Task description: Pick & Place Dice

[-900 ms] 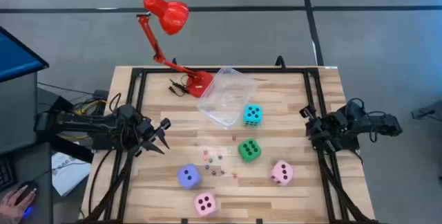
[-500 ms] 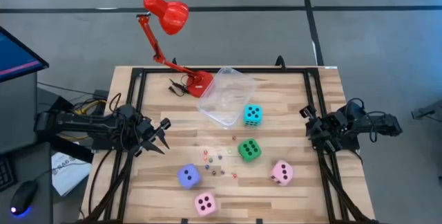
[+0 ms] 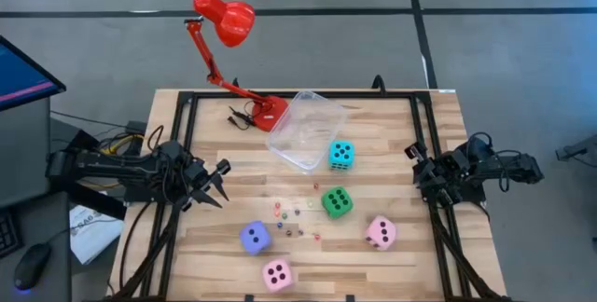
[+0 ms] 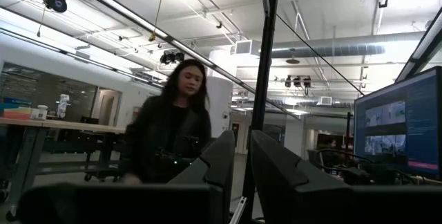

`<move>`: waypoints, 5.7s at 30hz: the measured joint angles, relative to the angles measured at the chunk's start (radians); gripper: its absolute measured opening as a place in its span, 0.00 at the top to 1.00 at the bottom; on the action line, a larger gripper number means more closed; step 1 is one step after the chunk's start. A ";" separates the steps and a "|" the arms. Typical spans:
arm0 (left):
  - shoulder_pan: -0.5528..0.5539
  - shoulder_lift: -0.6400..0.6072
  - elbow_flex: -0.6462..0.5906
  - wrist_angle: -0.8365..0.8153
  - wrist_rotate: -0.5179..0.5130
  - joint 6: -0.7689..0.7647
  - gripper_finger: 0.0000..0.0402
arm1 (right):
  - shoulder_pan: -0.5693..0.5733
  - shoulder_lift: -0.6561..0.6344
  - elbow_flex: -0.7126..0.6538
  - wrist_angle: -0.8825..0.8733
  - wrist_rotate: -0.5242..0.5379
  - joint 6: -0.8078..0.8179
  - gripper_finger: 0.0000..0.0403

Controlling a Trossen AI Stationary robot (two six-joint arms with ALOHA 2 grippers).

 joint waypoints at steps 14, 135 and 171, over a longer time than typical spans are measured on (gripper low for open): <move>0.000 0.000 0.000 0.000 0.000 0.000 0.73 | 0.000 0.000 0.000 0.000 0.000 0.000 0.88; 0.000 0.000 0.000 0.000 0.000 0.000 0.73 | 0.000 0.000 0.000 0.000 0.000 0.000 0.88; 0.007 0.001 0.000 0.096 -0.369 0.155 0.73 | -0.029 0.000 0.000 -0.112 0.270 -0.316 0.88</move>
